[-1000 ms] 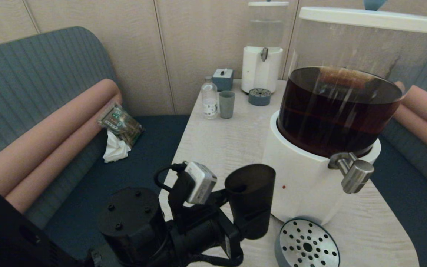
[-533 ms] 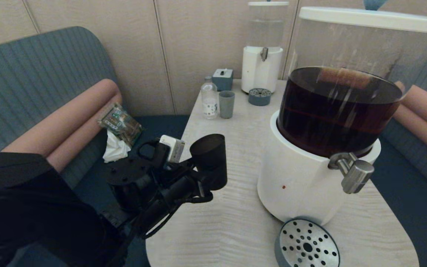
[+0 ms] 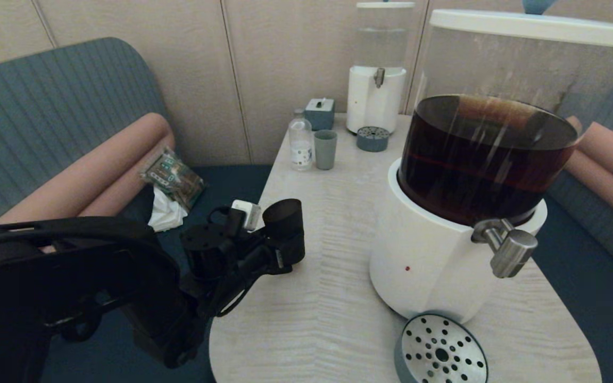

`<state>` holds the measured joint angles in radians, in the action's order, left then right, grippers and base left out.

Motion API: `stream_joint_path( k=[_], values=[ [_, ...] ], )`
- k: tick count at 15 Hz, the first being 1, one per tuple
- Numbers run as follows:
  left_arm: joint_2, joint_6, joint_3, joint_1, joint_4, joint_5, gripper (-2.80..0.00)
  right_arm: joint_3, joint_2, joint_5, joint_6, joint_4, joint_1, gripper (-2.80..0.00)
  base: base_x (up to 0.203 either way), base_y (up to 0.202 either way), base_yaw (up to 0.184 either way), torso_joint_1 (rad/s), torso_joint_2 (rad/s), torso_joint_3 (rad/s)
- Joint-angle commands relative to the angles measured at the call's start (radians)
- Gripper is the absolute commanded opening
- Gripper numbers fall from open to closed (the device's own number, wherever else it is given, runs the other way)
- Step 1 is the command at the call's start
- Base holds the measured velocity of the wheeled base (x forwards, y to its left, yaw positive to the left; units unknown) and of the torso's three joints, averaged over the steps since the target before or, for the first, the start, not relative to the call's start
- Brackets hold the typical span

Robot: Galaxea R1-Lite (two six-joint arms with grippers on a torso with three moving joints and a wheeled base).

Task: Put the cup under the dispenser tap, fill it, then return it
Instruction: Place the cup next to the water dispenser

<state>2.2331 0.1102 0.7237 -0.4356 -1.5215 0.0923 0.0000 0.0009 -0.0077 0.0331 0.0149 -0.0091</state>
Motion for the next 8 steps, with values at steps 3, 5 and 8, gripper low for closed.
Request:
stream_joint_path(
  k=[3, 5, 8],
  values=[
    [0.063, -0.009, 0.034, 0.027, -0.009, 0.004, -2.80, 0.003, 0.001, 0.000, 0.001, 0.000, 0.000, -2.80, 0.000, 0.000, 0.000, 0.000, 0.00, 0.000],
    [0.068, -0.009, 0.048, 0.032, -0.009, 0.006, -2.80, 0.003, 0.001, 0.000, 0.001, 0.000, 0.000, -2.80, 0.000, 0.000, 0.000, 0.000, 0.00, 0.000],
    [0.077, -0.009, 0.054, 0.031, -0.009, 0.005, -2.80, 0.003, 0.001, 0.000, 0.001, 0.000, 0.000, -2.80, 0.000, 0.000, 0.000, 0.000, 0.00, 0.000]
  ],
)
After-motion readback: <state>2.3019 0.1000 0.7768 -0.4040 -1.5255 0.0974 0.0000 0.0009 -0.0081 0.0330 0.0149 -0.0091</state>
